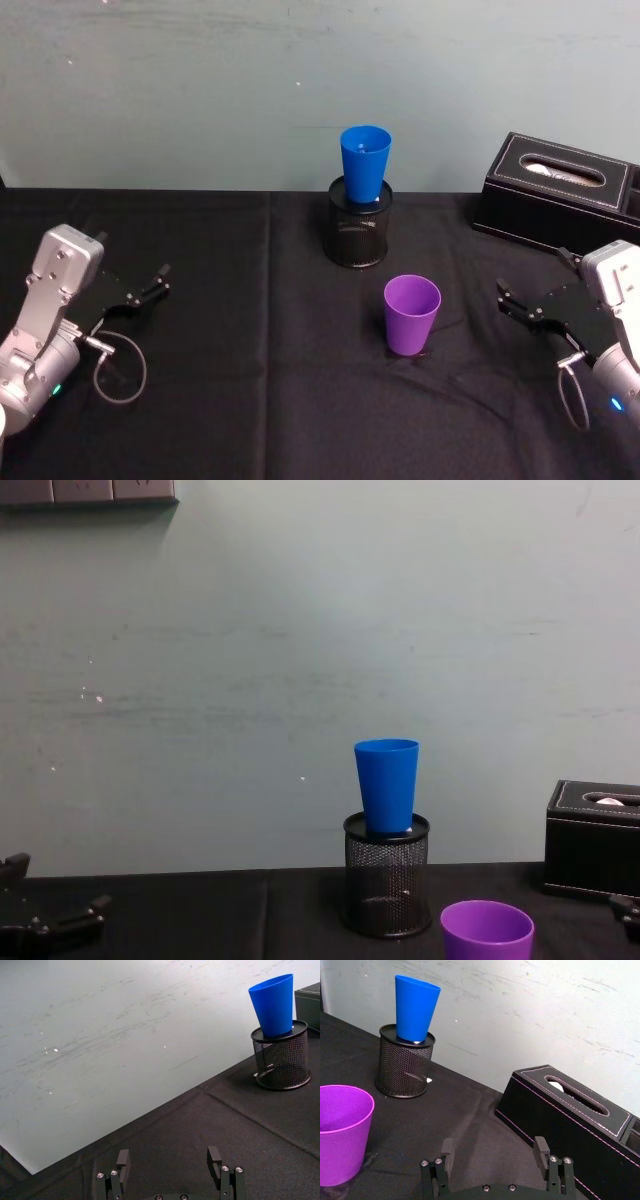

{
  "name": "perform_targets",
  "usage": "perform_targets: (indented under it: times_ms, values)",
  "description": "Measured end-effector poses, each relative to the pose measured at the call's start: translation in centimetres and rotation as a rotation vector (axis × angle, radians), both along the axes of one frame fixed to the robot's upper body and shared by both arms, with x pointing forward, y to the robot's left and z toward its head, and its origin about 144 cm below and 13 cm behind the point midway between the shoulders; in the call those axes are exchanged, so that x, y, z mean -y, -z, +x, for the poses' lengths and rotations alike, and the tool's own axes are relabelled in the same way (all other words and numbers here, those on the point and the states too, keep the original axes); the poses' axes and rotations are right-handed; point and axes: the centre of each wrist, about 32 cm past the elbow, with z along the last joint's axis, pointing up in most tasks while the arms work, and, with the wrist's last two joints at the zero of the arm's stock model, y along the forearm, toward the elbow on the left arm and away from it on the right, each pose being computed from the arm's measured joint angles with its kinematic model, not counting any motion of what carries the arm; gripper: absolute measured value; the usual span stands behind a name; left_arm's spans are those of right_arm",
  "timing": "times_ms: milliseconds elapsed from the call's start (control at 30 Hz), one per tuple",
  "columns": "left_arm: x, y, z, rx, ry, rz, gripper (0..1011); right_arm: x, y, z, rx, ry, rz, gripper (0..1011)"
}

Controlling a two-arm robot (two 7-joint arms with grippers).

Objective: Pick up one cup with a gripper and tap it against the other cup.

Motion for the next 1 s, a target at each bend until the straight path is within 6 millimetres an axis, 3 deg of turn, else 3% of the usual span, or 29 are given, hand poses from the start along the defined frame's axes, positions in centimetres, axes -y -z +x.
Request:
perform_targets:
  times_ms: [1000]
  values:
    - [0.0, 0.0, 0.0, 0.0, 0.0, 0.0, 1011, 0.0, 0.0, 0.0, 0.0, 0.0, 0.0, 1004]
